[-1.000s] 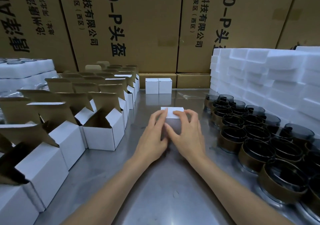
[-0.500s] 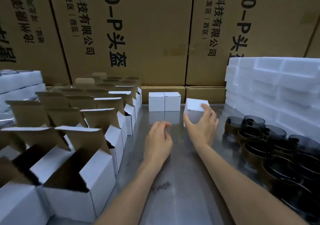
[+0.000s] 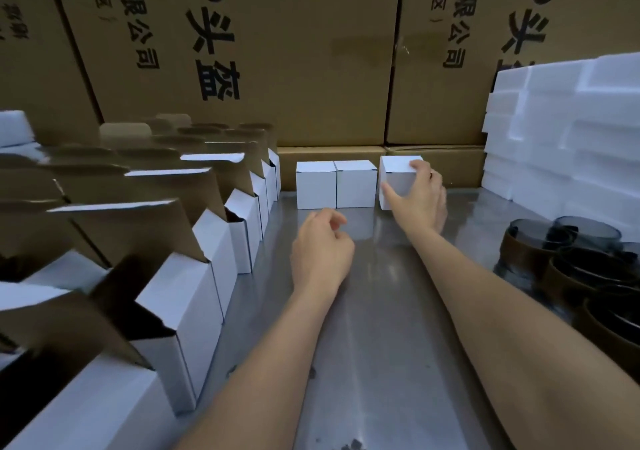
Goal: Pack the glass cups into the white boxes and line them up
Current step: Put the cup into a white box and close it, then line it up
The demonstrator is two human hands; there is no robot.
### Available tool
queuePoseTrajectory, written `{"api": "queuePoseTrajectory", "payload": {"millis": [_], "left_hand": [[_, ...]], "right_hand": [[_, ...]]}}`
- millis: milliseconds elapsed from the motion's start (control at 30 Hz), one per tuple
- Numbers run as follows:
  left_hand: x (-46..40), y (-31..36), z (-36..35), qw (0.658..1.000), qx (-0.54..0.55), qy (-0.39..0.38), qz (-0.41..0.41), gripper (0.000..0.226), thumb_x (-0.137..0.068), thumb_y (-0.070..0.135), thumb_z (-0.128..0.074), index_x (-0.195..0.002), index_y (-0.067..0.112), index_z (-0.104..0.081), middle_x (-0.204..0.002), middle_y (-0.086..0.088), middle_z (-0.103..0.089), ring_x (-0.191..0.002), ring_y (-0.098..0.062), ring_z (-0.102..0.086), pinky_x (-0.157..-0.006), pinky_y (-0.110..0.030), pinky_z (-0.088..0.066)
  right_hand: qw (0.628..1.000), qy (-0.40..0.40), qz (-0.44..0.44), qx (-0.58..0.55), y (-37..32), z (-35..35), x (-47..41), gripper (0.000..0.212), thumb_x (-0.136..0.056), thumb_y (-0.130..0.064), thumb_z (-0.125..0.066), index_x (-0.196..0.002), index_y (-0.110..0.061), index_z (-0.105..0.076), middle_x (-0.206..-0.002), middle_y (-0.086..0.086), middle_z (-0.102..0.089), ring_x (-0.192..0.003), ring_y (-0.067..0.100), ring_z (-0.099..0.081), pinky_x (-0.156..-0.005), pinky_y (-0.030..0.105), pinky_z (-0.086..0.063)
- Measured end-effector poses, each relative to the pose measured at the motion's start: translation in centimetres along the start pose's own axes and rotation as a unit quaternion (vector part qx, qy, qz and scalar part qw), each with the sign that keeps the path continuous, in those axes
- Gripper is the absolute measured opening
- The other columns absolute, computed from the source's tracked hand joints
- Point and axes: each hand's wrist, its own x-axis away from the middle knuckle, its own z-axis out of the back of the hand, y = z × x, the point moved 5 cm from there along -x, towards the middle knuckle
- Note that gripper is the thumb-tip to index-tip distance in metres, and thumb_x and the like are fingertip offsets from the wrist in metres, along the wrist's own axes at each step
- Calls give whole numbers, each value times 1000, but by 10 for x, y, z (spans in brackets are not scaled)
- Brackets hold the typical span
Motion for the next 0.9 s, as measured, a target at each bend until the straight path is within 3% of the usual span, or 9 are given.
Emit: {"api": "queuePoseTrajectory", "payload": {"millis": [133, 267, 367, 467, 600, 900], "left_hand": [[-2, -5, 0, 998, 38, 1, 40, 27, -86, 6, -46, -87, 28, -63, -91, 11, -59, -89, -16, -58, -73, -23, -39], [-3, -7, -1, 997, 42, -6, 60, 28, -86, 7, -46, -85, 30, -62, -87, 13, -58, -87, -17, -58, -71, -23, -38], [-4, -8, -2, 997, 38, -10, 65, 28, -86, 8, -46, -83, 31, -62, -86, 14, -58, -87, -19, -59, -72, -24, -40], [-4, -9, -4, 997, 31, -15, 70, 28, -87, 9, -46, -83, 32, -61, -85, 15, -57, -86, -18, -58, -70, -23, -39], [-5, -10, -4, 997, 28, -16, 74, 27, -86, 10, -47, -84, 31, -63, -82, 16, -57, -85, -16, -58, -70, -22, -37], [-5, -9, -5, 997, 29, -19, 72, 27, -85, 10, -47, -86, 31, -64, -84, 16, -60, -84, -16, -59, -69, -23, -40]], "right_hand": [[999, -49, -10, -1, 4, -9, -4, 69, -85, -49, -62, -139, -18, -32, -142, 10, -40, -124, 33, -46, -89, 42, -42], [992, -81, -99, -1, 15, -14, -7, 85, -87, -56, -57, -146, -10, -16, -142, 12, -45, -123, 38, -49, -89, 43, -41], [985, -111, -124, 52, 20, -18, -9, 61, -94, -51, -48, -130, -4, -35, -128, 18, -56, -118, 37, -52, -77, 38, -36], [981, -127, -117, 85, 21, -22, -11, 45, -99, -38, -44, -129, -3, -40, -131, 17, -53, -122, 35, -49, -79, 38, -37], [984, -106, -107, 96, 20, -20, -13, 48, -98, -34, -47, -135, -4, -41, -140, 13, -33, -128, 30, -33, -93, 40, -39], [986, -116, -108, 50, 22, -19, -16, 39, -96, -25, -42, -133, -12, -45, -137, 10, -47, -128, 30, -35, -95, 40, -36]]}}
